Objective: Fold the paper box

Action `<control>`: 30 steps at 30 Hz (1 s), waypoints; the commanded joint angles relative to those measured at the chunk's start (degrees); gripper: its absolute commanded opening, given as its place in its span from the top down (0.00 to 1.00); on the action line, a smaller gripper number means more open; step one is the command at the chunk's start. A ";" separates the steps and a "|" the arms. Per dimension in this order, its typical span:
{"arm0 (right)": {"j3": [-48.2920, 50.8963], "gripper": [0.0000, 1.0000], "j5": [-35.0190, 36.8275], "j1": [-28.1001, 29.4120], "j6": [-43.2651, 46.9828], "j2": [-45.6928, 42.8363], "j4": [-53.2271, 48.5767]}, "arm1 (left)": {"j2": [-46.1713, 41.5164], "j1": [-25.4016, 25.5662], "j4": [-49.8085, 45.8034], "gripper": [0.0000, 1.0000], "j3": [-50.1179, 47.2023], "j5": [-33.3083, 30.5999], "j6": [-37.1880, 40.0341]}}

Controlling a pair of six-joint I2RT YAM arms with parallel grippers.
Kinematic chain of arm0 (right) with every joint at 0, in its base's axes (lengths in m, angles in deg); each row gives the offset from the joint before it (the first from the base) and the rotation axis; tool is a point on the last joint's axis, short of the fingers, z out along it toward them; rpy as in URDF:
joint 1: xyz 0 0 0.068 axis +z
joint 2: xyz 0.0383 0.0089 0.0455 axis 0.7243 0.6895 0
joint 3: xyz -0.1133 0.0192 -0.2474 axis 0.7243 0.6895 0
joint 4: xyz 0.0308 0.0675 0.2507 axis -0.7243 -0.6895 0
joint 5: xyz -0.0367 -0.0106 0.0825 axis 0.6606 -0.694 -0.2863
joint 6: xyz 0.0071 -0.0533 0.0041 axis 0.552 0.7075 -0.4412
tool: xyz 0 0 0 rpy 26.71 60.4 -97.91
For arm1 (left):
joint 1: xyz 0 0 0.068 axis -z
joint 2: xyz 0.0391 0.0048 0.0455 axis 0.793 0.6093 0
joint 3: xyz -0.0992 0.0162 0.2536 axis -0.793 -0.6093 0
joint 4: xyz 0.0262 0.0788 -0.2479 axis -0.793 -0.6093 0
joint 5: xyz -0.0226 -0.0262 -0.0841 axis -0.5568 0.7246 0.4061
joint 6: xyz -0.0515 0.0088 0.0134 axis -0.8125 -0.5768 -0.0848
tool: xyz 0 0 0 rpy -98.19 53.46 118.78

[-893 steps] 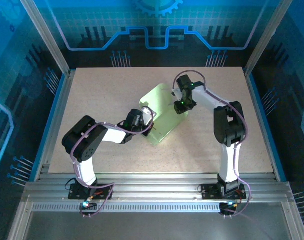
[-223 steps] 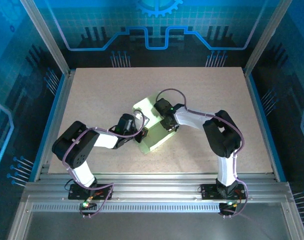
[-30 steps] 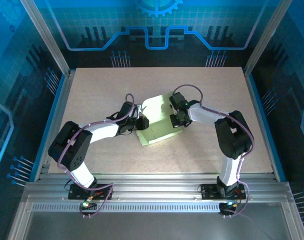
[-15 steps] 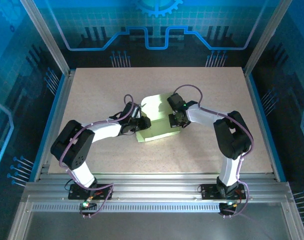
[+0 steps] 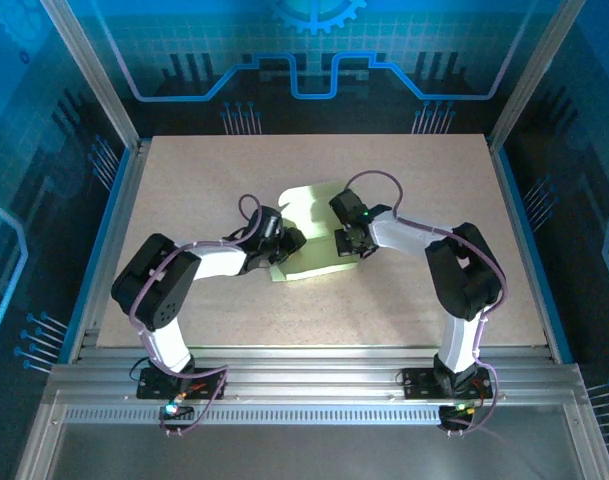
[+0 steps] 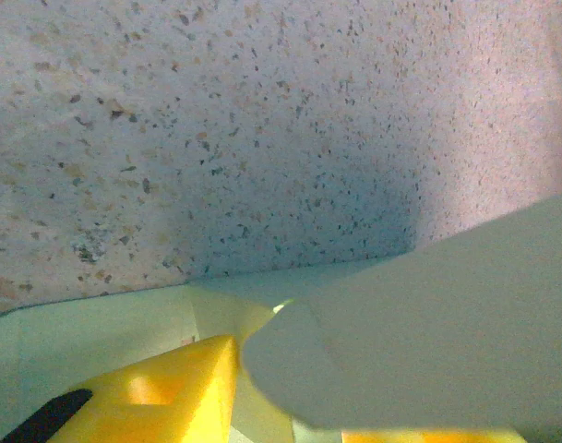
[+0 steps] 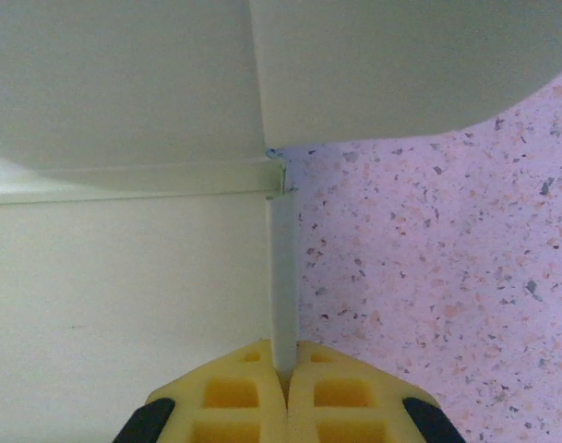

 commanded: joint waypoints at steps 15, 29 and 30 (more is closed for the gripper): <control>5.33 1.00 -4.23 5.26 -3.92 0.95 2.73 | 3.30 -1.06 11.33 0.67 -2.72 -1.84 -19.00; 6.19 1.00 -4.87 7.04 -3.60 1.30 2.87 | 4.22 -1.41 18.25 0.53 -3.72 -3.24 -26.65; 6.21 1.00 -4.88 7.12 -3.58 1.37 2.78 | 4.34 -1.47 18.32 0.52 -3.45 -3.06 -26.59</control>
